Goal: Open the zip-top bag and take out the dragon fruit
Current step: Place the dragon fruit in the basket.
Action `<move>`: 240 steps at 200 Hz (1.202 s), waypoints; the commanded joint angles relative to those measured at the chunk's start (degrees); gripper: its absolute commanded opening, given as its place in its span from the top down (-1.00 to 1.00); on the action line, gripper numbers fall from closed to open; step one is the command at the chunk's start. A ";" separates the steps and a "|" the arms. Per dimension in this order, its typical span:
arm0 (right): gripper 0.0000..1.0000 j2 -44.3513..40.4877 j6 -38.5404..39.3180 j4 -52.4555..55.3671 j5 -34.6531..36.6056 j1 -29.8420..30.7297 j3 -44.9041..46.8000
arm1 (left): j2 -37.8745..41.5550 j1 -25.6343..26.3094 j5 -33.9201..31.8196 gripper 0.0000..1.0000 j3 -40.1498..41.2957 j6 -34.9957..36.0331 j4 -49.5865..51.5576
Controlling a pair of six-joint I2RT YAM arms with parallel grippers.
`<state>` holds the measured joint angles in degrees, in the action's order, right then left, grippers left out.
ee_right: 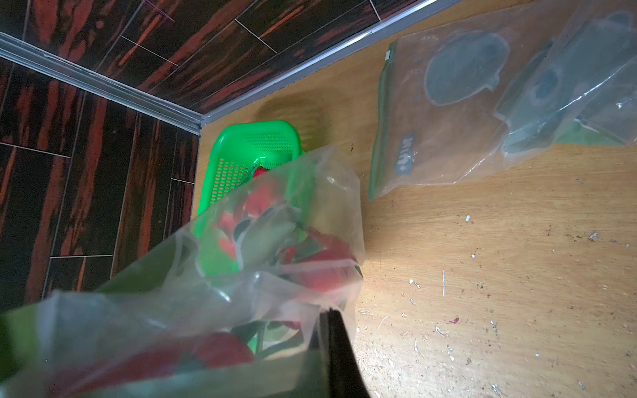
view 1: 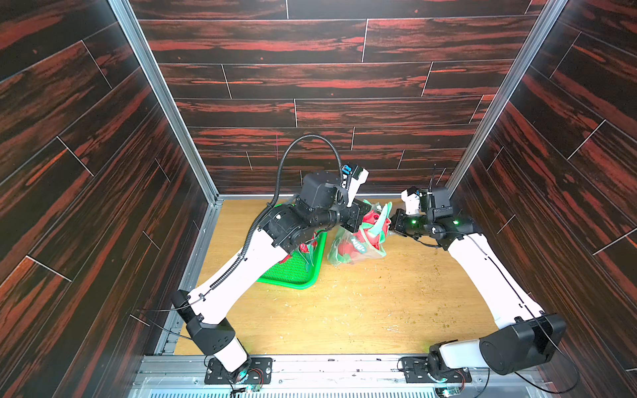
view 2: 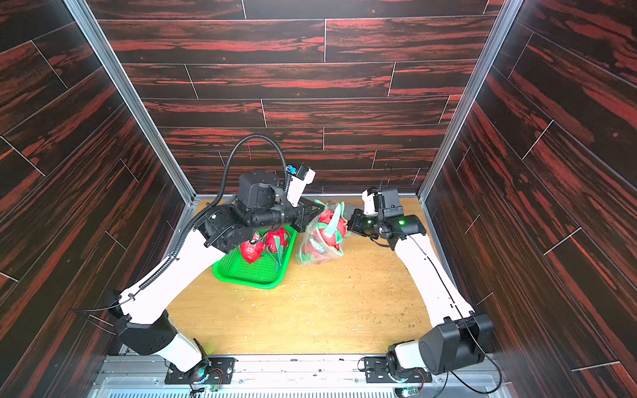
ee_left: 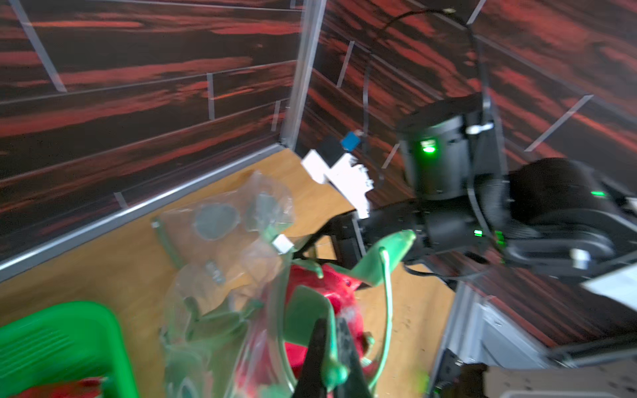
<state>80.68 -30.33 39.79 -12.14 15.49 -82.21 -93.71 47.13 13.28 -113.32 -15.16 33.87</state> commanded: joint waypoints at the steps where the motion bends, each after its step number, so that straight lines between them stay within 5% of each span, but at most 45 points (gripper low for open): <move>1: 1.00 0.22 -0.85 -0.86 0.10 -0.62 -1.37 | 2.09 0.91 9.92 1.00 -0.25 -2.07 -10.93; 65: 1.00 1.05 -0.65 -1.20 -1.58 -2.34 -1.63 | 1.97 0.82 18.54 1.00 7.94 -1.03 -12.93; 90: 1.00 1.49 -0.76 -1.73 -3.25 -2.69 -1.52 | 1.82 0.79 17.05 1.00 8.30 -1.37 -13.97; 170: -0.07 -3.53 3.76 6.11 -4.25 -9.39 -9.97 | 1.46 0.54 -0.67 1.00 4.03 -3.45 -16.36; 240: -0.28 -10.07 6.94 1.97 -10.46 -9.70 -3.74 | -4.40 0.59 -1.91 1.00 -8.41 -3.83 -14.44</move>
<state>69.32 -24.18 42.13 -20.51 5.69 -90.08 -99.04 47.64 12.64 -114.87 -18.96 26.74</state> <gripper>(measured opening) 0.638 0.063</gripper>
